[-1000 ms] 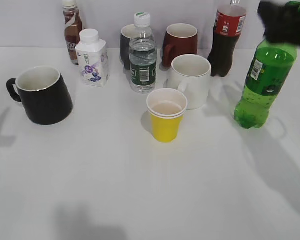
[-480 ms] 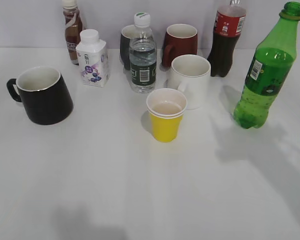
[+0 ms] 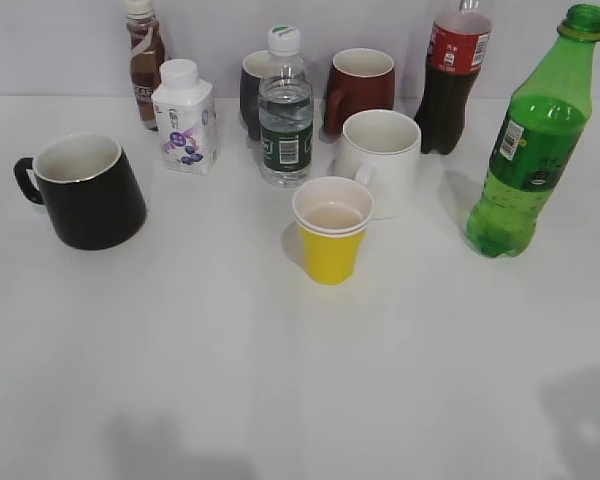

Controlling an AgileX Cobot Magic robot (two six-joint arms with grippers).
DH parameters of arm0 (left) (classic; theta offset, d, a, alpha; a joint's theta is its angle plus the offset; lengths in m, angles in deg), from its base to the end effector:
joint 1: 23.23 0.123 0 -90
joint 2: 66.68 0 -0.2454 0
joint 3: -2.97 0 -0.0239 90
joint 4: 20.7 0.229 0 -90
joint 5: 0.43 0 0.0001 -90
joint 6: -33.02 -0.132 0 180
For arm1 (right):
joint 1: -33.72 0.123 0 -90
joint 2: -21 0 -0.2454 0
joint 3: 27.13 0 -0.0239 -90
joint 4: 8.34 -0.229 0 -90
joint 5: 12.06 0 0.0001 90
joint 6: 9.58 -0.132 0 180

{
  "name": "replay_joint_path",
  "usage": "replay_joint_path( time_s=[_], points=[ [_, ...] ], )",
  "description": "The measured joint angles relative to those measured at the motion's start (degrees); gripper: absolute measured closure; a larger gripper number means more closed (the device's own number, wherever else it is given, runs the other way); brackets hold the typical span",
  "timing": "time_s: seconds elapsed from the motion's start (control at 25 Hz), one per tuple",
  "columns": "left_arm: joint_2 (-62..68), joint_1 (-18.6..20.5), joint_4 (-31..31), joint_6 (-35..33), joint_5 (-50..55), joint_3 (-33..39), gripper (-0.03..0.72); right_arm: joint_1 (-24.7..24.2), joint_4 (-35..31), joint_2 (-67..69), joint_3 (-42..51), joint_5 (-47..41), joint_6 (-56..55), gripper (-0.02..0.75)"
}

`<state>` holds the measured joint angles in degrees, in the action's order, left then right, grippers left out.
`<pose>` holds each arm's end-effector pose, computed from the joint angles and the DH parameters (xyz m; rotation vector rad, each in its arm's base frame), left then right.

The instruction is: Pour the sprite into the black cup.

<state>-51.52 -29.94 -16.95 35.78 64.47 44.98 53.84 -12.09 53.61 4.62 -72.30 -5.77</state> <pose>0.0548 0.0014 0.2615 0.0680 2.1276 -0.0181 0.0893 0.0407 0.3011 -0.4497 2.1360 0.2424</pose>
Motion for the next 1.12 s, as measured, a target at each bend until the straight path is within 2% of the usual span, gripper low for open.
replay_joint_path(
  time_s=[0.2,0.44,0.76,1.12],
  points=[
    [-5.1,0.0,1.1,0.6,2.1,1.6,0.192,0.0,4.6,-11.5,6.9,-5.8,-2.9,0.153],
    [-6.5,0.0,1.9,0.6,-2.5,3.6,0.193,0.0,6.3,-21.5,14.5,-1.2,-5.9,0.163],
    [-6.5,0.0,2.0,0.6,-3.7,4.2,0.256,0.0,7.4,-22.2,15.6,0.2,-6.7,0.219],
    [-6.5,0.0,2.0,0.6,-3.7,4.2,0.276,-0.9,7.4,-22.2,15.6,0.5,-6.8,0.236]
  ],
)
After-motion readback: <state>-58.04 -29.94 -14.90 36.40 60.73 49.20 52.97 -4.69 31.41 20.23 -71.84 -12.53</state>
